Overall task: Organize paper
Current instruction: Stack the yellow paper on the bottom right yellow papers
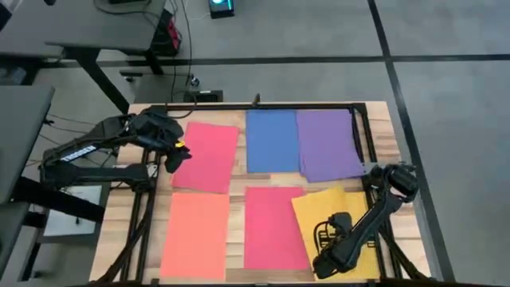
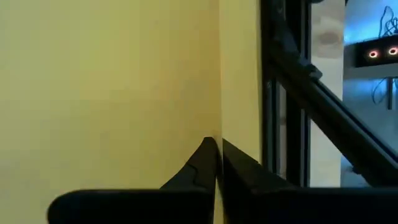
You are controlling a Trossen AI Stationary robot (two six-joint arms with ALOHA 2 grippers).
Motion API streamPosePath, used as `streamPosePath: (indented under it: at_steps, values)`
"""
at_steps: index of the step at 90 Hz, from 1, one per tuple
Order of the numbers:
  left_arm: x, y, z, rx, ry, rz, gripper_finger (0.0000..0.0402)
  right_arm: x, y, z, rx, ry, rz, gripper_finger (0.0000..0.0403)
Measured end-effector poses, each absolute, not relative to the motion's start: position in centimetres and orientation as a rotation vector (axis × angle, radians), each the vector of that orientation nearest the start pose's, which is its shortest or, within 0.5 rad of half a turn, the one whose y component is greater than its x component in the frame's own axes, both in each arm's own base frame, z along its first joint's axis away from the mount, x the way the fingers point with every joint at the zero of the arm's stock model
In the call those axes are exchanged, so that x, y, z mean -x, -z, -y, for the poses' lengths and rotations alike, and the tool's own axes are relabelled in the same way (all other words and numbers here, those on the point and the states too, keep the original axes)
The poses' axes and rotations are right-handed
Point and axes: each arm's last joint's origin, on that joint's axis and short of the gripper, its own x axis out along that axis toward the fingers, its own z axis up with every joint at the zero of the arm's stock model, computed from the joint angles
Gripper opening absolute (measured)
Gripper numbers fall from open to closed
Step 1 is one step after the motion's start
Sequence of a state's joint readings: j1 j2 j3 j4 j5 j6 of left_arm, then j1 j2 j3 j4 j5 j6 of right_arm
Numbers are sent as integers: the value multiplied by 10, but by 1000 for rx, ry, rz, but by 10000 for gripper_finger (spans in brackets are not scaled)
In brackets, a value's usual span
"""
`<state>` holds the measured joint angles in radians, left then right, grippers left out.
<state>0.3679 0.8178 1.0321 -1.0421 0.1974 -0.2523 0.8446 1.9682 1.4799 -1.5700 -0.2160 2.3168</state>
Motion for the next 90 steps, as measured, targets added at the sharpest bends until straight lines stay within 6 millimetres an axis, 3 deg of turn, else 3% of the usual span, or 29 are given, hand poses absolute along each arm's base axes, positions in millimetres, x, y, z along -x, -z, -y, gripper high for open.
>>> streamPosePath:
  at_steps: [22,51,70,79,90]
  values:
    - [-125,-336,-42,469,-261,-774,118,-192,-194,-252,-706,1632,-1485,0]
    - [-125,-336,-42,475,-264,-774,118,-192,-191,-250,-715,1661,-1496,6]
    - [-125,-336,-42,475,-264,-774,118,-193,-190,-254,-754,1652,-1553,79]
    - [-125,-336,-42,475,-264,-774,118,-189,-194,-254,-721,1665,-1696,119]
    - [-124,-336,-42,467,-261,-775,118,-186,-203,-259,-702,1532,-1878,160]
